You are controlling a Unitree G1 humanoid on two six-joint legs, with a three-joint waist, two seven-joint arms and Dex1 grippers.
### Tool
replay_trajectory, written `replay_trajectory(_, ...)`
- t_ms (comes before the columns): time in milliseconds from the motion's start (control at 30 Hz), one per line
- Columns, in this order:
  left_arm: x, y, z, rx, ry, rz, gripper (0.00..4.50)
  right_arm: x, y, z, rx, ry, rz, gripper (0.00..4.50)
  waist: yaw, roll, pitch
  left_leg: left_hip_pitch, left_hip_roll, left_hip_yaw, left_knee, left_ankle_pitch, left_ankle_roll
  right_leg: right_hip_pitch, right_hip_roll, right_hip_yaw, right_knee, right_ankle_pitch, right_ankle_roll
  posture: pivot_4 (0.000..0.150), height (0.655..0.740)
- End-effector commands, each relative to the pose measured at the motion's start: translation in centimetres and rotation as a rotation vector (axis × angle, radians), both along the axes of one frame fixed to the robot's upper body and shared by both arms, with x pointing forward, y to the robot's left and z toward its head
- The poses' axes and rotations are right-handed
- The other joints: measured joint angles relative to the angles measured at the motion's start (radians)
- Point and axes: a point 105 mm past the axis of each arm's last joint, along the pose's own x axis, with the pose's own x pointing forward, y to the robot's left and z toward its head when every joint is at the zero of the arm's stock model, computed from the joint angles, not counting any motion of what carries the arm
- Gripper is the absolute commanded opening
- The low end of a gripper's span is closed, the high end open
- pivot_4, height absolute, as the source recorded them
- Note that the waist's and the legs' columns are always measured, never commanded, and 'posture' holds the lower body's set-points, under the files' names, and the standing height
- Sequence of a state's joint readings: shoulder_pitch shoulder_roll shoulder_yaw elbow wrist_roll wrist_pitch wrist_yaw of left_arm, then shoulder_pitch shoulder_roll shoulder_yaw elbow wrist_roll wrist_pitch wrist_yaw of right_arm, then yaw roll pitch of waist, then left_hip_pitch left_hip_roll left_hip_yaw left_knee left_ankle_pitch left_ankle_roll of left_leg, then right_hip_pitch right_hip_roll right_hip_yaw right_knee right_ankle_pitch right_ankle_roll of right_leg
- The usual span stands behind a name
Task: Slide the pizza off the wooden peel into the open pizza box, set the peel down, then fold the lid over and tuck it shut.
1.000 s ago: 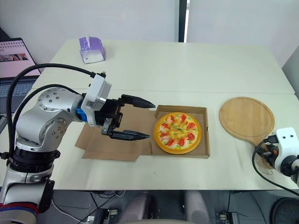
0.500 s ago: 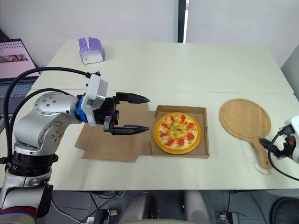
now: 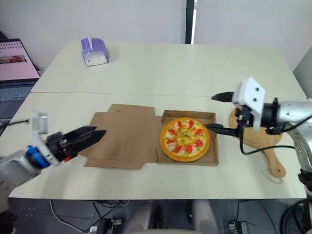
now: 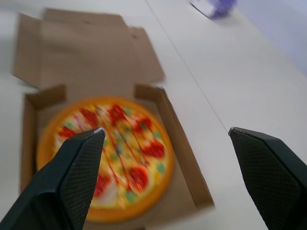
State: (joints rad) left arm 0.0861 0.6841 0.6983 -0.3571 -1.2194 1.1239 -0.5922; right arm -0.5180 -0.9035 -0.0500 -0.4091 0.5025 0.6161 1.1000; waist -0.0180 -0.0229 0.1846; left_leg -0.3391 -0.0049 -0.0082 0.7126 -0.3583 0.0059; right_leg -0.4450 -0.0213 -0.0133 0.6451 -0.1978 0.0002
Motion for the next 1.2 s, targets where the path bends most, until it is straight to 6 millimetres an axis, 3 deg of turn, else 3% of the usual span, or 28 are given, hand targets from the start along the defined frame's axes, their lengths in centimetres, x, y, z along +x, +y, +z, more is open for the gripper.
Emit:
replay_trajectory(33, -3.2, 0.9, -0.4, -0.134, 0.08, 0.117, 4.5, -1.0, 2.2, 0.9, 0.015, 0.048, 0.124, 4.44, 0.002, 0.0, 0.0, 0.0, 0.0, 0.0, 0.0, 0.0, 0.0, 0.0, 0.0, 0.0, 0.0, 0.0, 0.0, 0.15, 0.7192)
replay_trajectory(167, -6.5, 1.2, -3.0, -0.275, 0.245, 0.291, 4.5, -1.4, 3.5, 1.0, 0.008, 0.065, 0.19, 4.44, 0.017, 0.0, 0.0, 0.0, -0.001, -0.001, 0.0, -0.001, -0.001, 0.0, -0.002, -0.001, -0.001, 0.0, -0.001, 0.15, 0.7192)
replay_trajectory(300, -7.8, 0.2, -5.0, -0.379, 0.389, 0.399, 4.5, -1.4, 3.8, 0.9, 0.002, 0.07, 0.21, 4.44, 0.039, 0.0, 0.0, 0.0, -0.002, -0.003, 0.0, -0.001, -0.001, 0.001, -0.003, -0.002, -0.001, -0.001, -0.002, 0.15, 0.7192)
replay_trajectory(600, -3.4, -1.6, -5.9, -0.622, 0.42, 0.583, 4.5, -1.7, 3.6, 0.9, -0.014, 0.075, 0.213, 4.44, 0.041, -0.001, -0.001, 0.002, -0.002, -0.002, 0.0, 0.0, -0.001, 0.004, -0.001, -0.002, 0.0, -0.001, -0.003, 0.15, 0.7192)
replay_trajectory(767, -2.8, -2.7, -6.1, -0.68, 0.442, 0.612, 4.5, -1.8, 3.5, 0.9, -0.02, 0.078, 0.21, 4.44, 0.038, -0.001, -0.001, 0.002, -0.002, -0.002, 0.0, 0.0, -0.001, 0.003, -0.001, -0.002, 0.0, -0.001, -0.005, 0.15, 0.7192)
replay_trajectory(867, -2.9, -3.0, -6.0, -0.7, 0.441, 0.628, 3.87, -1.8, 3.4, 0.9, -0.023, 0.078, 0.206, 4.5, 0.04, -0.001, -0.001, 0.002, -0.002, -0.002, 0.0, 0.0, -0.001, 0.003, -0.001, -0.002, -0.001, -0.001, -0.005, 0.15, 0.7192)
replay_trajectory(1200, -1.6, -3.0, -5.4, -0.713, 0.413, 0.651, 0.78, -1.9, 3.5, 0.7, -0.029, 0.084, 0.203, 4.5, 0.041, -0.001, -0.001, 0.002, -0.002, -0.002, 0.0, 0.0, -0.001, 0.004, 0.0, -0.002, -0.001, -0.001, -0.004, 0.15, 0.7192)
